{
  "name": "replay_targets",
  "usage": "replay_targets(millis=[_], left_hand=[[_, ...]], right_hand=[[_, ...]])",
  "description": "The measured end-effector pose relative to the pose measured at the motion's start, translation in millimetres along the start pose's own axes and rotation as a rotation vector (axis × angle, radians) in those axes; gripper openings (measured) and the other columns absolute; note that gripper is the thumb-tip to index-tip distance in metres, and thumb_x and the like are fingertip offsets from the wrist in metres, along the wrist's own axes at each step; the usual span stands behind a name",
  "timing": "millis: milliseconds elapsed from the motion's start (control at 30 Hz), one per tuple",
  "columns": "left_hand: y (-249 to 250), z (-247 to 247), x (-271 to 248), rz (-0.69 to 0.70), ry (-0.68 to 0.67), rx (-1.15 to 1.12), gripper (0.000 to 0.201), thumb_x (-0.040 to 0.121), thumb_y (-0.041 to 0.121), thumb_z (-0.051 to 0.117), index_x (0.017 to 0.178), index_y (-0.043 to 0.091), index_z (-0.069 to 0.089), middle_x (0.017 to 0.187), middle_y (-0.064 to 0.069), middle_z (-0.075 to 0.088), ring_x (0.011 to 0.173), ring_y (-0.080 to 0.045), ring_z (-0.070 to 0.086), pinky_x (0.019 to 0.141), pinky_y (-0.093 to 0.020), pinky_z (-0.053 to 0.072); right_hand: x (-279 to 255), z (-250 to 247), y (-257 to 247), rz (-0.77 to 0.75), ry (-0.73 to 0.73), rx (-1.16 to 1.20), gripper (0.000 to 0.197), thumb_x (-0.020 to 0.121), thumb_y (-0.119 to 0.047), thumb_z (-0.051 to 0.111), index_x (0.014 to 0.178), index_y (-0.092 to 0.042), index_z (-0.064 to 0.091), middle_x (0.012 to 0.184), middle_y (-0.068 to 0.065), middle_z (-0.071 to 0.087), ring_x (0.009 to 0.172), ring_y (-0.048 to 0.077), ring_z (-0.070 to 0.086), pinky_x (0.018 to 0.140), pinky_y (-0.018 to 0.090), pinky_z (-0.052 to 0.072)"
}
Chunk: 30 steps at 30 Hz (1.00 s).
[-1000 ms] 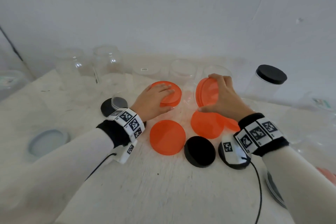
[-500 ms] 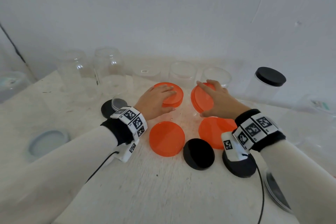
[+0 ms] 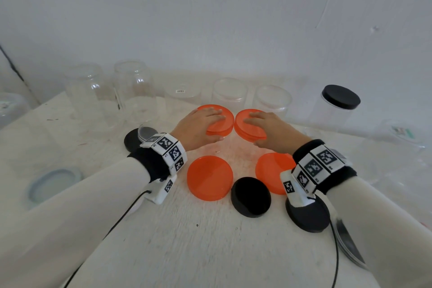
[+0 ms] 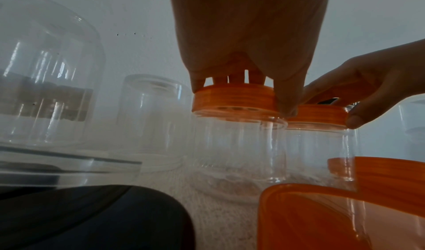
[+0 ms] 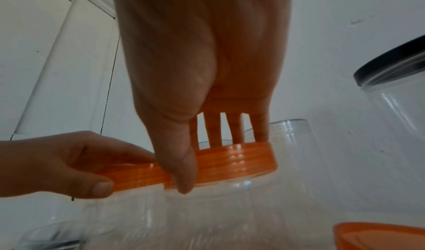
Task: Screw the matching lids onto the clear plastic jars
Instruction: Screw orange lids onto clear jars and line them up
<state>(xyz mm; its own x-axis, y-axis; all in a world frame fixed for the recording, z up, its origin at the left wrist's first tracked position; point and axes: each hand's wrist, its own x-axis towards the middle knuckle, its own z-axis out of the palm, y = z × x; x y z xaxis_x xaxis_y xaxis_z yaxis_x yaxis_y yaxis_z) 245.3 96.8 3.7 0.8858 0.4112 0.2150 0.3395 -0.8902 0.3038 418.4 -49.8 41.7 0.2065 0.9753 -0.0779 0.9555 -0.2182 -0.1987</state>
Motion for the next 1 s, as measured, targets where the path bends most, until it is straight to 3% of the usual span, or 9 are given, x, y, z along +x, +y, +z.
replay_targets(millis=[100,200,433,633,800,867,1000], left_hand=[[1.5,0.1,-0.9,-0.001,0.003,0.013,0.060,0.086,0.039,0.061,0.140,0.021,0.041,0.151,0.005,0.031,0.141,-0.013,0.021,0.115,-0.041,0.017],[2.6,0.6,-2.1,-0.006,0.001,0.020,0.060,0.087,0.040,0.060,0.140,0.021,0.039,0.151,0.005,0.030,0.141,-0.012,0.020,0.116,-0.040,0.014],[8.6,-2.0,-4.2,-0.024,-0.037,0.071,0.059,0.090,0.040,0.055,0.142,0.022,0.035,0.153,0.006,0.025,0.143,-0.011,0.014,0.115,-0.040,0.005],[17.3,-10.2,-6.2,-0.045,-0.115,0.148,0.063,0.092,0.042,0.050,0.146,0.021,0.025,0.156,0.004,0.016,0.144,-0.012,0.008,0.115,-0.044,0.000],[46.4,-12.8,-16.1,0.139,0.160,-0.079,0.052,0.090,0.026,0.059,0.137,0.011,0.042,0.142,-0.005,0.042,0.133,-0.019,0.034,0.109,-0.026,0.018],[62.5,-8.7,-20.1,0.227,0.166,-0.151,0.047,0.089,0.020,0.060,0.132,0.008,0.047,0.136,-0.007,0.048,0.129,-0.019,0.038,0.104,-0.019,0.020],[88.3,13.8,-16.9,0.402,0.091,-0.186,0.040,0.087,0.019,0.062,0.124,0.008,0.054,0.127,-0.007,0.053,0.120,-0.020,0.046,0.099,-0.025,0.035]], right_hand=[[-0.5,1.9,0.8,-0.021,0.061,0.019,0.061,0.081,-0.014,0.069,0.136,-0.021,0.044,0.135,0.003,0.036,0.122,0.022,0.038,0.098,0.040,0.041],[-1.2,3.6,0.9,-0.023,0.093,0.025,0.056,0.080,-0.016,0.070,0.132,-0.020,0.048,0.129,0.002,0.039,0.117,0.021,0.041,0.094,0.039,0.043],[-8.0,6.0,-5.2,-0.004,0.121,-0.028,0.057,0.084,-0.017,0.065,0.137,-0.020,0.044,0.138,0.003,0.040,0.124,0.021,0.039,0.101,0.036,0.038],[-30.0,-0.8,-14.2,0.034,0.084,-0.021,0.066,0.088,-0.025,0.062,0.145,-0.023,0.029,0.152,0.000,0.027,0.139,0.019,0.023,0.113,0.041,0.024],[-69.6,-19.4,-9.0,0.099,0.207,0.100,0.058,0.087,-0.025,0.063,0.139,-0.023,0.039,0.145,-0.004,0.037,0.132,0.017,0.033,0.107,0.037,0.032],[-88.3,-25.6,-0.3,0.163,0.248,0.118,0.055,0.085,-0.026,0.065,0.136,-0.023,0.043,0.140,-0.004,0.041,0.128,0.017,0.037,0.104,0.040,0.035],[-126.8,-30.5,20.8,0.310,0.320,0.100,0.051,0.083,-0.027,0.067,0.130,-0.020,0.049,0.134,-0.002,0.046,0.124,0.019,0.042,0.102,0.043,0.038]])
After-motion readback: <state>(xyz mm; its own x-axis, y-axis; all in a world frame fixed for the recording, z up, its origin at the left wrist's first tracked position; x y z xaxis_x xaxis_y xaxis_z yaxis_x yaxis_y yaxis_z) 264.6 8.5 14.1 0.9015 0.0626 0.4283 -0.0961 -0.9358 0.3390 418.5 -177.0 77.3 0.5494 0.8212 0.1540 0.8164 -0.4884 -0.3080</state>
